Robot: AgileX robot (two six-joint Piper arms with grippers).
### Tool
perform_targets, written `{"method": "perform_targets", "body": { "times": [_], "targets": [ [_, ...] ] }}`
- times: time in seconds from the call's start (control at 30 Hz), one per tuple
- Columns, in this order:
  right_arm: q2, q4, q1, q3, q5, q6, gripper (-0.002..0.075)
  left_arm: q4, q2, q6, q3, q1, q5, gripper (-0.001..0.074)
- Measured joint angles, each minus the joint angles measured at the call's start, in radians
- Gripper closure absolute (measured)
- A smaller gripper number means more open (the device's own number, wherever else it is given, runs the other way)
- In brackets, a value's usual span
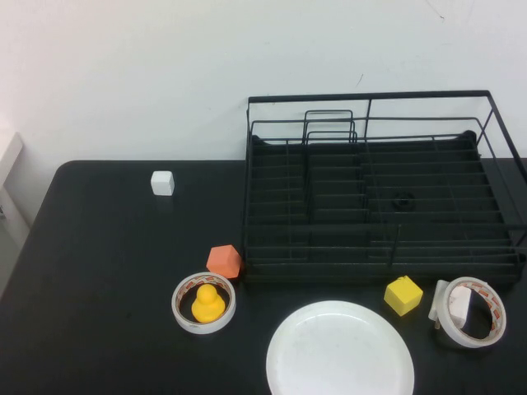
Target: Place plate on rack
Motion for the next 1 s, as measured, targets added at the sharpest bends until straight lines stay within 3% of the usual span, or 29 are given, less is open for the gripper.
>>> {"method": "perform_targets", "body": {
  "times": [0.43,0.6,0.7,0.83,0.9,1.0],
  "targets": [
    [0.0,0.007,0.0,0.0,0.0,0.003,0.0728,0.177,0.0,0.002,0.0,0.0,0.001,0.0738],
    [0.0,0.036,0.0,0.0,0.0,0.01,0.0728,0.095,0.0,-0.038,0.002,0.0,-0.044,0.0738],
    [0.0,0.196,0.0,0.0,-0.002,0.043,0.0728,-0.144,0.0,-0.166,0.002,0.0,-0.157,0.0738],
    [0.0,0.609,0.0,0.0,0.021,0.13,0.0728,-0.449,0.0,-0.283,0.002,0.0,-0.294,0.0738],
    [0.0,0.737,0.0,0.004,0.029,0.141,0.0728,-0.509,0.0,-0.287,0.002,0.0,-0.342,0.0738],
    [0.0,0.789,0.0,0.006,0.022,0.111,0.0728,-0.547,0.0,-0.284,0.002,0.0,-0.408,0.0738]
  ]
}}
